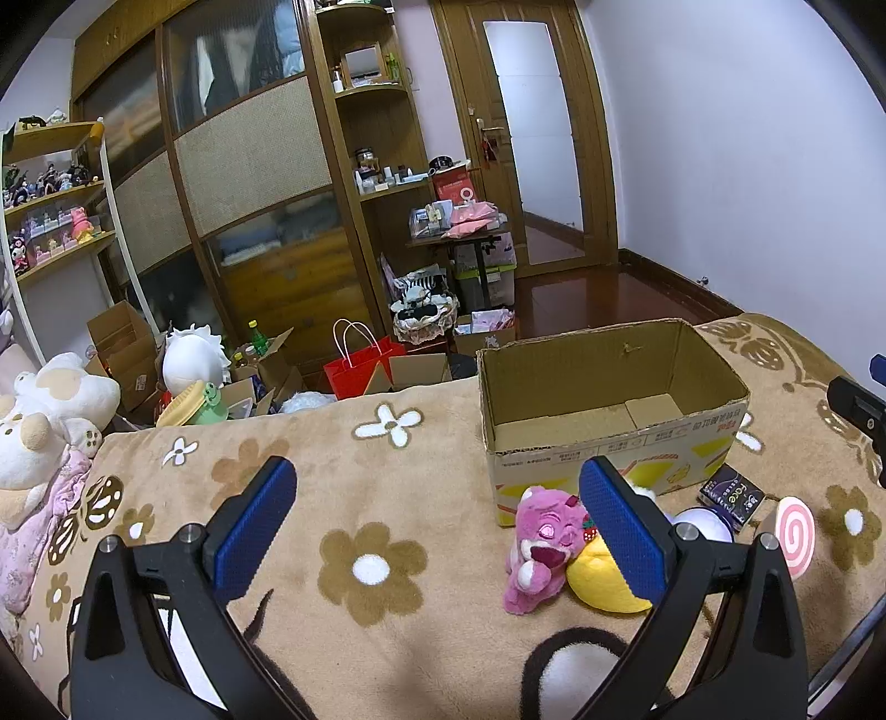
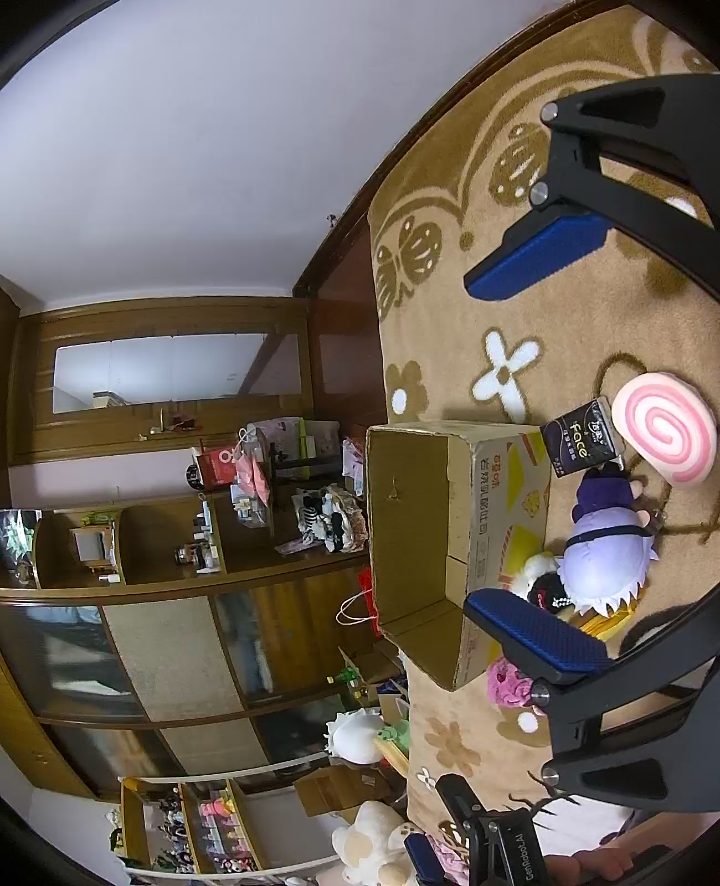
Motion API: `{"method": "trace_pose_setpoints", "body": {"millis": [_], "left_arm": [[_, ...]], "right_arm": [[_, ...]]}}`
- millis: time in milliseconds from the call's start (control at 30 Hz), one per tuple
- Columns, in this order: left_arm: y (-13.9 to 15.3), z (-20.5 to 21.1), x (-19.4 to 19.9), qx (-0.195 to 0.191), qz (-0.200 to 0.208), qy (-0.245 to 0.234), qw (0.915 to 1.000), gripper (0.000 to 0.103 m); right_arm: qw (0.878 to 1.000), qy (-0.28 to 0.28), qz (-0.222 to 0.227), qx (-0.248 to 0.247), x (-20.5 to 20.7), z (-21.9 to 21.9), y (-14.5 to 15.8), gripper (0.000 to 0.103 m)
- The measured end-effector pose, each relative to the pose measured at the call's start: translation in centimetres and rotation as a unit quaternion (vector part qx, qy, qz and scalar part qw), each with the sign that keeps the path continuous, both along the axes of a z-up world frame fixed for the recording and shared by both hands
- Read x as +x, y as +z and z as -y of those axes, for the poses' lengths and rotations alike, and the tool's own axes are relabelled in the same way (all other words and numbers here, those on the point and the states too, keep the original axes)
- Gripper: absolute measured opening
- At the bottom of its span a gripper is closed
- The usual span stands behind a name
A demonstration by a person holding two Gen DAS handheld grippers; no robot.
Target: Organize soft objects
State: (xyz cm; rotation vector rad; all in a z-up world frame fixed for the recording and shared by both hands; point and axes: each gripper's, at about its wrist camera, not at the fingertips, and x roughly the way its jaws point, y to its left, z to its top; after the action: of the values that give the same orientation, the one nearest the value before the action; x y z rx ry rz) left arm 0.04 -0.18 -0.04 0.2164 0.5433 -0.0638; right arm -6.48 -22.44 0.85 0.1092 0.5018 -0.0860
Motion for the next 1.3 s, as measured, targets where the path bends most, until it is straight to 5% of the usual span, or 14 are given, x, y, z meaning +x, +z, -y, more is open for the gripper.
{"method": "trace_pose_setpoints", "body": {"millis": [1300], "left_arm": [[0.01,0.09,0.08,0.003,-0.003,0.0,1.0,0.101]], "right_arm": [[1.0,-0.001,-0.009,-0.002,0.34,-0.19,-0.21,0.103]]}}
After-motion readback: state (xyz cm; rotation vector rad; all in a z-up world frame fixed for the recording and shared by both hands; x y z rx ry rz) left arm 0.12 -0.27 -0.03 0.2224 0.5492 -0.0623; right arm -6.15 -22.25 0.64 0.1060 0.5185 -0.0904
